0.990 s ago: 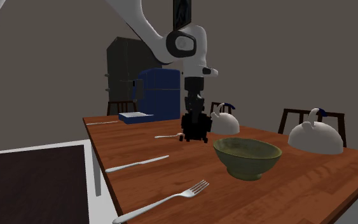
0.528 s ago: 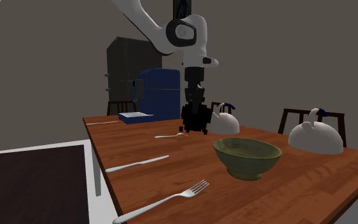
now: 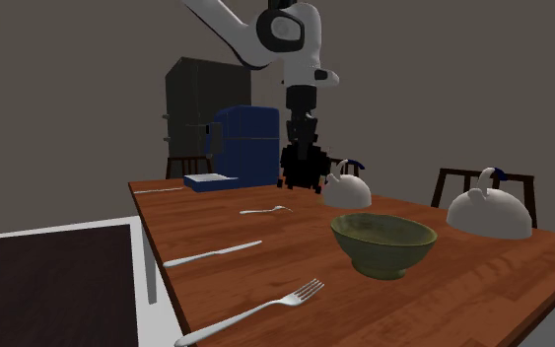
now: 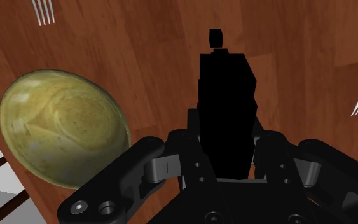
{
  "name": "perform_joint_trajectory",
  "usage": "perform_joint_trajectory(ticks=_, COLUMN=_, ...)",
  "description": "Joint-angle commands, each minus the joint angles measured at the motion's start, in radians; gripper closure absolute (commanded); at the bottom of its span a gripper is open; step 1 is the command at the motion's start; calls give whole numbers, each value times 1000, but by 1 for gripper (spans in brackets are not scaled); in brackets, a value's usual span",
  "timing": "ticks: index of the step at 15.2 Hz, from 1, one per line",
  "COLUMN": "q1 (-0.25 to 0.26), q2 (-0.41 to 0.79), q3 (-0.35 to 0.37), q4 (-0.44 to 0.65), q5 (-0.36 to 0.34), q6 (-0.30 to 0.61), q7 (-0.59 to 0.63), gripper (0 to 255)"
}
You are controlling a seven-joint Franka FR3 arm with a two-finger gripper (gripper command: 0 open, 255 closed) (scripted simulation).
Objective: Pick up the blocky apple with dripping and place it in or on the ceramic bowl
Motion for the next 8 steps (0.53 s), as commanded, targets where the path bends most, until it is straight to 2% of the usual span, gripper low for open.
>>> perform_joint_trajectory(ticks=1, q1=1, q2=-10, q3=1, q4=15, q5=1, q6=-25, q7=1, gripper=255)
perform_joint_trajectory(ticks=5, q1=1, q2=-25, q3=2, q4=36, q5=3, q6=-61, q7=0, gripper=255)
perform_joint_trajectory(ticks=8, q1=-39, q2=9, q3=-15, q4=94, q5=7, q6=-84, q7=-60, gripper=255)
